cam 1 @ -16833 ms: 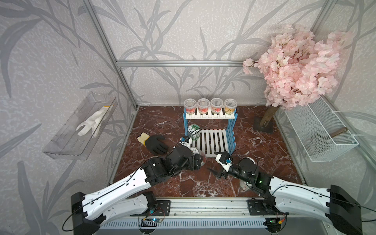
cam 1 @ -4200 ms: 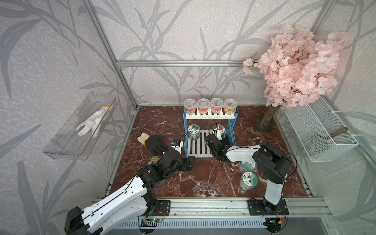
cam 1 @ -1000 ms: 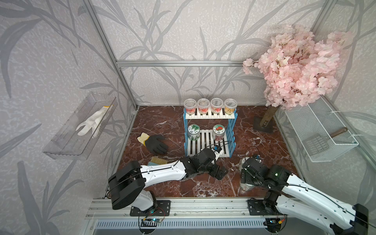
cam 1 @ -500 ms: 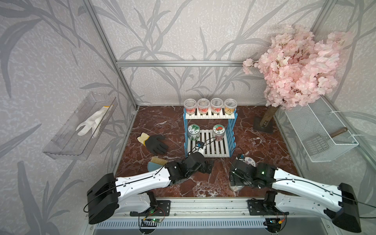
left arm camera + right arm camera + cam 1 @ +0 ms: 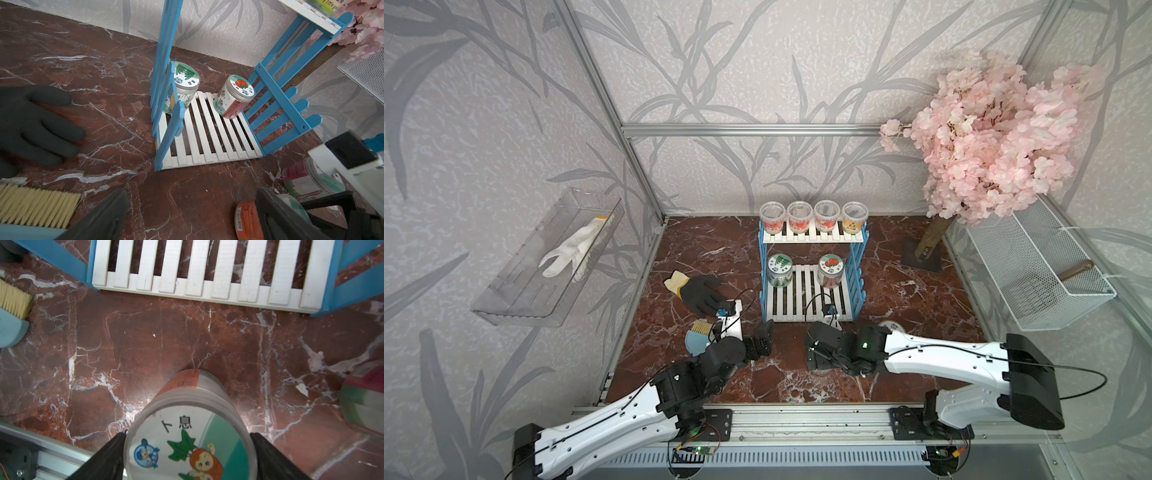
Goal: Place the seed container on the shelf
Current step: Pick up the seed jar at the center of the board.
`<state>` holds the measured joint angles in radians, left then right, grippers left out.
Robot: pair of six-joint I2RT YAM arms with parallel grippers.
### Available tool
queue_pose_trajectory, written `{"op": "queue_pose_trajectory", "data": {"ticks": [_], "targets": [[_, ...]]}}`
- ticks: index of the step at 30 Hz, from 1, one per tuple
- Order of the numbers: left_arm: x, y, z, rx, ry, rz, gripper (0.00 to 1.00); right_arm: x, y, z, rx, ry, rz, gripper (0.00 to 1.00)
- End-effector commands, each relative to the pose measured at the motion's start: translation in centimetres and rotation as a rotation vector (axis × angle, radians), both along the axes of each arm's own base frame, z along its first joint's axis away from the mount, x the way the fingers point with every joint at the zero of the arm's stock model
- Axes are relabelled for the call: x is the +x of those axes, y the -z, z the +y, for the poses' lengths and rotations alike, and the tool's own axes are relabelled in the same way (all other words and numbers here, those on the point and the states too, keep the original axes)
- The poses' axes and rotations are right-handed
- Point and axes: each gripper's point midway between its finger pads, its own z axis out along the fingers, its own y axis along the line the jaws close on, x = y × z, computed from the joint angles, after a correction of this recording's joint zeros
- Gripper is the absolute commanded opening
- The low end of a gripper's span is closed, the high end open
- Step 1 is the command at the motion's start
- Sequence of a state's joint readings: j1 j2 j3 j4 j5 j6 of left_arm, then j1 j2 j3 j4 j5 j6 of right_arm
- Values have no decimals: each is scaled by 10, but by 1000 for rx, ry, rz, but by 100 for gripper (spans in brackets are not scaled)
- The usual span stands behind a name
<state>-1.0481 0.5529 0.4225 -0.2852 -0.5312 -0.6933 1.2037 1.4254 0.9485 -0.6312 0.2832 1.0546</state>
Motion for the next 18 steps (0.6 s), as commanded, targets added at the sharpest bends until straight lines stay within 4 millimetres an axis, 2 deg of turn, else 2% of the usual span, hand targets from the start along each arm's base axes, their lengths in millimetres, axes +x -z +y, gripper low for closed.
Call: {"op": "queue_pose_trajectory", "data": {"ticks": [1,7,10,12,15,18], "targets": [[-3,17,10,54,-12,31,100,9,-8,16,59,57,-47,94],[-15,31,-25,57,192,44,100,1,-4,27,112,-13,-18,99],[-23,33,-44,48,305,39,100,-1,-11,23,128,-106,-65,99],[-26,34,-55,31,363,20,100,4,-15,10,114,-140,-133,99],[-29,36,-62,28,411,-10,100,9,-22,-1,106,-316,-266,99],[-29,36,-67,42,442,-34,100,7,-30,-2,203,-512,-359,99]]}}
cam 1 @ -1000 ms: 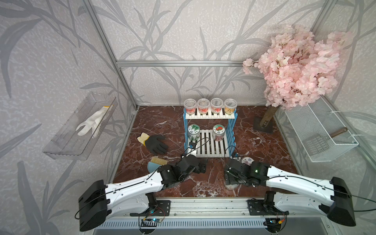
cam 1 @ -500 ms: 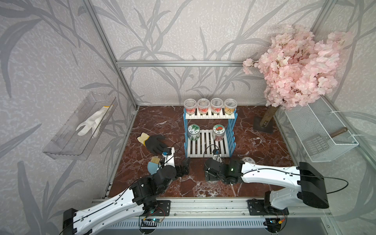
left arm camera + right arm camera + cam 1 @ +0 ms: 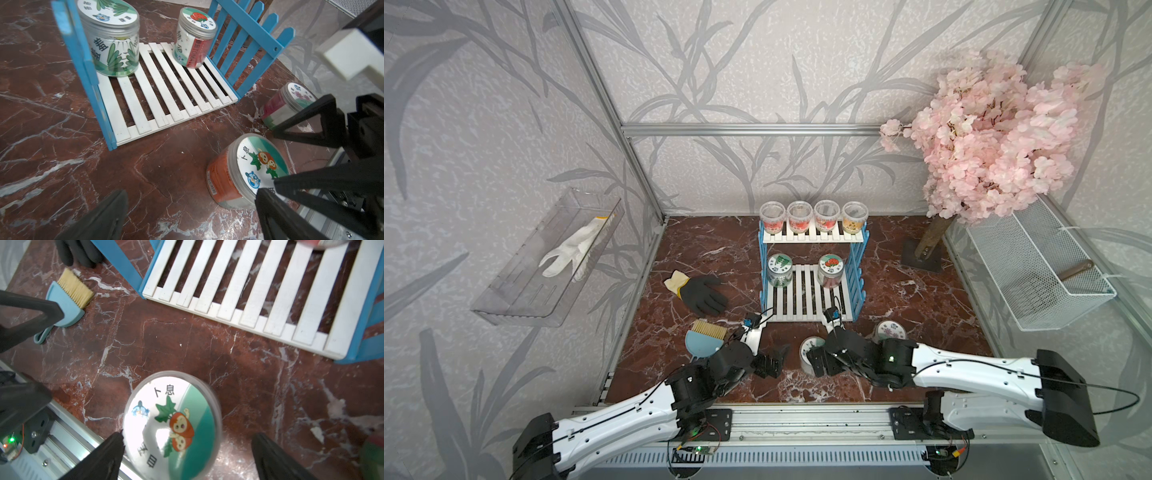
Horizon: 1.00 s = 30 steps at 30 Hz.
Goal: Place the seed container on the shelf
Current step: Pick up the seed jar at the center of the board.
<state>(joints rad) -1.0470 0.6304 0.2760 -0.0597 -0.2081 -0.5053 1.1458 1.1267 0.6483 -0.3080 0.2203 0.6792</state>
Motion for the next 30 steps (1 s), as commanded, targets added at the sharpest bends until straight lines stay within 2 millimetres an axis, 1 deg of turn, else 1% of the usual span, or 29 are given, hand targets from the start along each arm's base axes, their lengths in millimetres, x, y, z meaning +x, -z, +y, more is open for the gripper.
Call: {"op": "queue_pose_trajectory", "data": {"ticks": [1,4,6,8,12,13,14,17,24,30], "targets": [[-2,-13,-15,-27,89,-72,100,2,-21,13,98,-288,-194,99],[-3,-7,-19,34,128,-78,100,2,-31,14,197,-408,-281,99],[-4,-5,-21,69,151,-77,100,5,-35,15,201,-454,-357,99],[-3,-2,-21,89,151,-81,100,5,-28,15,164,-506,-423,100],[-5,5,-26,127,196,-83,100,-4,-11,17,88,-669,-524,100],[-7,7,-27,137,210,-81,100,-2,-9,17,82,-670,-534,99],[-8,7,-29,141,223,-81,100,0,-9,16,85,-663,-531,99],[-11,11,-33,150,260,-81,100,-1,-9,17,139,-699,-492,99],[-11,11,-35,178,276,-81,100,-11,3,26,192,-782,-452,99],[-15,10,-37,152,298,-87,100,-8,8,27,195,-773,-453,99]]}}
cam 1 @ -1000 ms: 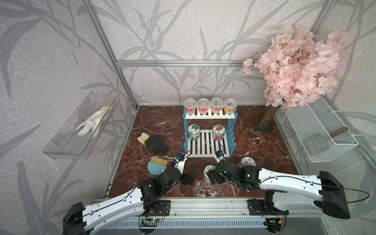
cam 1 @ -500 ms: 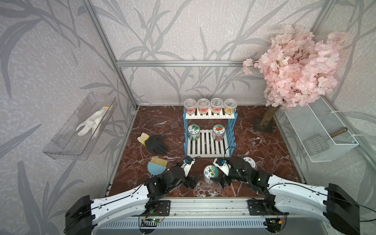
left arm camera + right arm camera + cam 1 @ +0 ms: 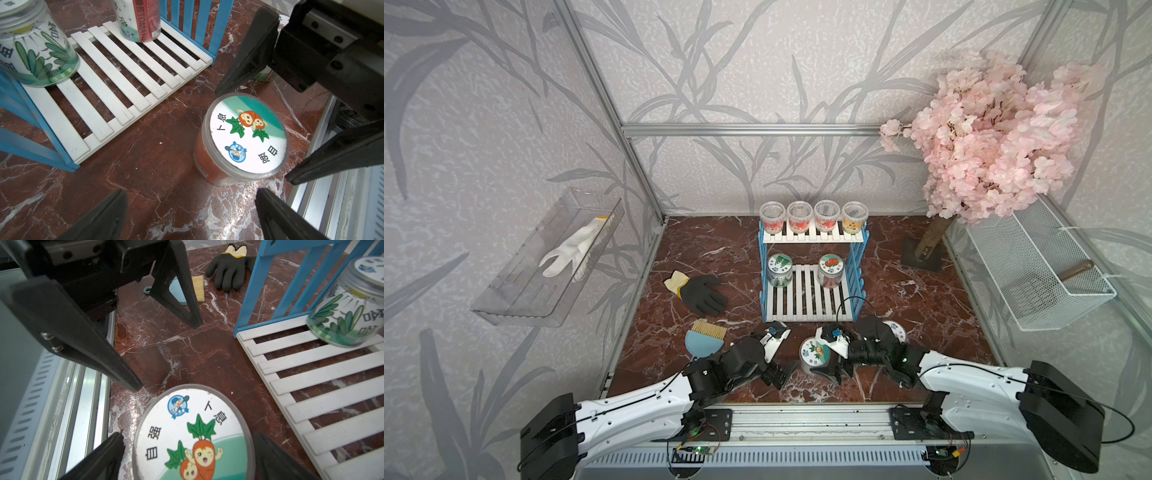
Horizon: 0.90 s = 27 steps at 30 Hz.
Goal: Place the seed container on the shelf
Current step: Pick up the seed jar at the center of the board.
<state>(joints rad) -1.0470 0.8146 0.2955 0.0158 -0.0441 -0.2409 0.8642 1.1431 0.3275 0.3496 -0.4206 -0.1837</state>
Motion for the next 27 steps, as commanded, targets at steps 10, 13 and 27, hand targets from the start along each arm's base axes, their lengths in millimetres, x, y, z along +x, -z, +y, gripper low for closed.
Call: {"op": "queue_pose_trajectory", "data": {"ticks": [10,13,27], "targets": [[-1,-17,-11,-49,40,-24,100,7,10,3,28,18,3,99],[0,-16,-11,-42,41,-23,100,5,13,6,34,10,20,99],[0,-16,-14,-28,43,-5,100,8,20,9,33,17,43,89]]}}
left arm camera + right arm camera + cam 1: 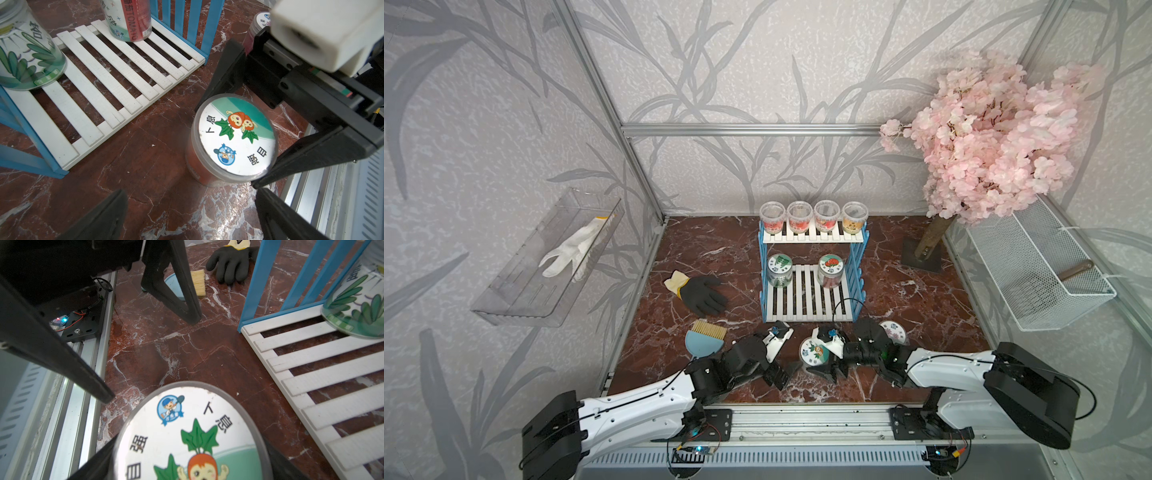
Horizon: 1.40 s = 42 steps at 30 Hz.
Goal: Place the seed container on the shelf
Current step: Pick up the seed jar at the center of the board.
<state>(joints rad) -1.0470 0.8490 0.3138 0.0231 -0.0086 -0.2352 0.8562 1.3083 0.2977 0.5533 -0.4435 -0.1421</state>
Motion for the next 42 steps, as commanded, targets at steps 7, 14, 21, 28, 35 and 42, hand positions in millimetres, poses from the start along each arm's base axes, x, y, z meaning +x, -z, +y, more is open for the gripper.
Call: {"op": "queue_pose_trajectory", "data": {"ticks": [7,14,21,28,35,42], "targets": [[2,-16,-10,-37,21,-20,100,1,-3,-1,22,16,-5,85],[3,-19,-12,-54,14,-11,100,4,-9,0,51,21,-27,82],[-1,-22,-14,-55,48,-22,100,10,-12,0,73,54,-53,80],[-3,-27,-8,-55,66,-71,100,19,-23,2,118,102,-67,78],[21,-43,24,-52,-156,-128,100,34,-33,4,136,182,-50,75],[40,-76,64,-97,-398,-190,100,42,-41,14,109,231,-50,76]]}}
